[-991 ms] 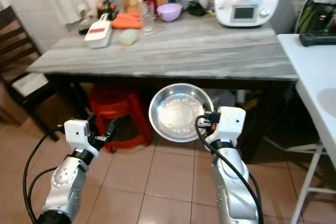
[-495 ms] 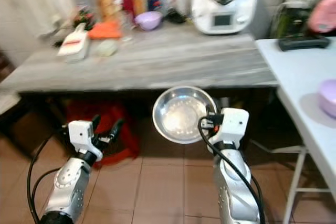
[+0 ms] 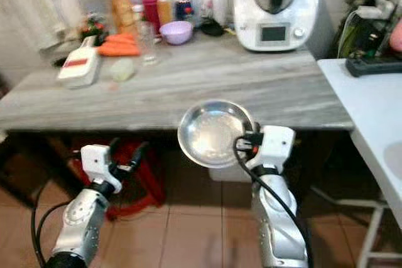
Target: Setting the table
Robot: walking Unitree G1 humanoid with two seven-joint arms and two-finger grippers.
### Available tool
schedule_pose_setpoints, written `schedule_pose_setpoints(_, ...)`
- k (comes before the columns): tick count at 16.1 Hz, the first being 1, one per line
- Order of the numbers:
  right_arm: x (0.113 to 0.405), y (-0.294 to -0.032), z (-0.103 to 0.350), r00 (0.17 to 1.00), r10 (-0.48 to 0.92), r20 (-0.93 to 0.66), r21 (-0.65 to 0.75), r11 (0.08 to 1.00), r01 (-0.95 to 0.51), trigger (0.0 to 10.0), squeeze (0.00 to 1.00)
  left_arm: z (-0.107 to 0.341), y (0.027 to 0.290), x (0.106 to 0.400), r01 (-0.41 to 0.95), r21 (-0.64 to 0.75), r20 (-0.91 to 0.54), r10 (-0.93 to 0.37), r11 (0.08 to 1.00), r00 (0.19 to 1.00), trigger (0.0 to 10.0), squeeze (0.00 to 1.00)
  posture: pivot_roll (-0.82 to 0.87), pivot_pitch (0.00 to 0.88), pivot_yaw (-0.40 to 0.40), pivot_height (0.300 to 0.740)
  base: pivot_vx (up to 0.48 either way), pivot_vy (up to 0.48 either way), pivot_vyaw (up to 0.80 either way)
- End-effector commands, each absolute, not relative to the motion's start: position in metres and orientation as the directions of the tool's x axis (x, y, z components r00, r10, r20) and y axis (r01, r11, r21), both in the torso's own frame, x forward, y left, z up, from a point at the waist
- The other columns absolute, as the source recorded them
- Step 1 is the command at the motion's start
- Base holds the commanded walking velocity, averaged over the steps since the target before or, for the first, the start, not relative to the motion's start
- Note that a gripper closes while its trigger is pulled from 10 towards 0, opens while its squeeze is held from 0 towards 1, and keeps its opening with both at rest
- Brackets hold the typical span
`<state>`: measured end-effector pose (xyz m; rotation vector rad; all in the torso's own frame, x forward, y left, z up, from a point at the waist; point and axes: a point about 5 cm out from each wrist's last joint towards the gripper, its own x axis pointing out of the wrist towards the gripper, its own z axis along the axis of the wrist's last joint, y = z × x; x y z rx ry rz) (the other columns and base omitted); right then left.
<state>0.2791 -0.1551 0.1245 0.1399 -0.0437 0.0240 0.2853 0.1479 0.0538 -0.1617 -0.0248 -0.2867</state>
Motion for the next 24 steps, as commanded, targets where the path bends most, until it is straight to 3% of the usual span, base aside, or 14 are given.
schedule_pose_setpoints(1, 0.280, -0.163, 0.127, 0.998, -0.006, 0.058, 0.131, 0.991, -0.001, 10.0, 0.00, 0.060, 0.139, 0.289, 0.312, -0.155, 0.069, -0.305, 0.937, 0.950, 10.0, 0.00, -0.15, 0.000, 0.094, 0.740, 0.480, 0.000, 0.00)
schedule_pose_setpoints(10, 0.280, -0.166, 0.125, 0.999, -0.021, 0.048, 0.127, 0.992, 0.014, 10.0, 0.00, 0.055, 0.139, 0.286, 0.310, -0.158, 0.049, -0.306, 0.938, 0.951, 10.0, 0.00, -0.15, 0.000, 0.095, 0.740, 0.455, 0.000, 0.00)
schedule_pose_setpoints(15, 0.280, -0.163, 0.119, 1.000, 0.007, 0.020, 0.144, 0.990, -0.010, 10.0, 0.00, 0.051, 0.149, 0.275, 0.282, -0.155, 0.049, -0.278, 0.947, 0.959, 10.0, 0.00, -0.13, 0.000, 0.093, 0.740, 0.122, 0.000, 0.00)
schedule_pose_setpoints(20, 0.294, -0.166, 0.114, 0.999, 0.030, -0.032, 0.168, 0.986, -0.024, 10.0, 0.00, 0.052, 0.146, 0.256, 0.483, -0.163, 0.064, -0.479, 0.860, 0.875, 10.0, 0.00, -0.12, 0.000, 0.089, 0.740, 0.000, 0.000, 0.00)
schedule_pose_setpoints(24, 0.308, -0.154, 0.107, 0.992, 0.088, -0.091, 0.170, 0.983, -0.071, 10.0, 0.00, 0.050, 0.144, 0.246, 0.547, -0.198, 0.046, -0.550, 0.813, 0.834, 10.0, 0.00, -0.12, 0.000, 0.095, 0.740, 0.000, 0.000, 0.00)
